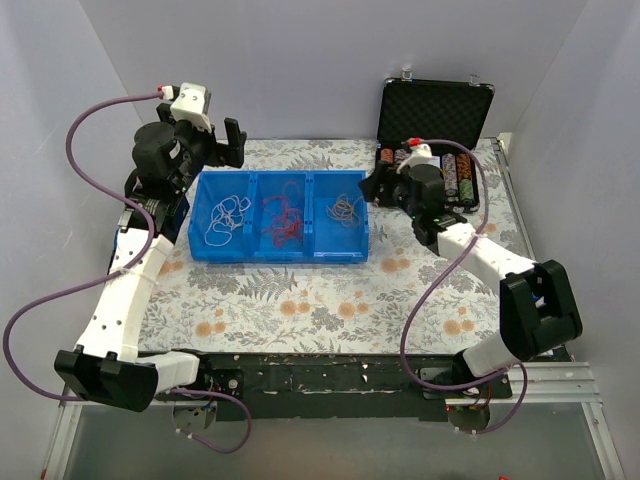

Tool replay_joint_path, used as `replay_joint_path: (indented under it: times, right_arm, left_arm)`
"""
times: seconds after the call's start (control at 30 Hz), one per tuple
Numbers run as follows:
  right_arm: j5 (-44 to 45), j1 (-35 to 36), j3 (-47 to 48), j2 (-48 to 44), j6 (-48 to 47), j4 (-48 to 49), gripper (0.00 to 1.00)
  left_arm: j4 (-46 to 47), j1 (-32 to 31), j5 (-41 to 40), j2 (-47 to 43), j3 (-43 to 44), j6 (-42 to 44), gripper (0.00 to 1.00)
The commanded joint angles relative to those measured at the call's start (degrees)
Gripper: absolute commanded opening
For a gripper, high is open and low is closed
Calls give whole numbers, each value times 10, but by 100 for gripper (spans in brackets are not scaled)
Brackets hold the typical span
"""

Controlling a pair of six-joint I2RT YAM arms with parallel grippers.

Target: Untangle the cables

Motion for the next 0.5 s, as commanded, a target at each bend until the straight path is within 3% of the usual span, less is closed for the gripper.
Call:
replay_joint_path:
  times: [0.0,0.47]
  right_arm:
    - [-56,-59,-71,-46,165,-10,80]
    - [-221,-147,-103,36,374,16,87]
  left_arm:
    - [3,2,-2,-21,-10,13,98]
    - [-1,2,4,-16,-8,9,98]
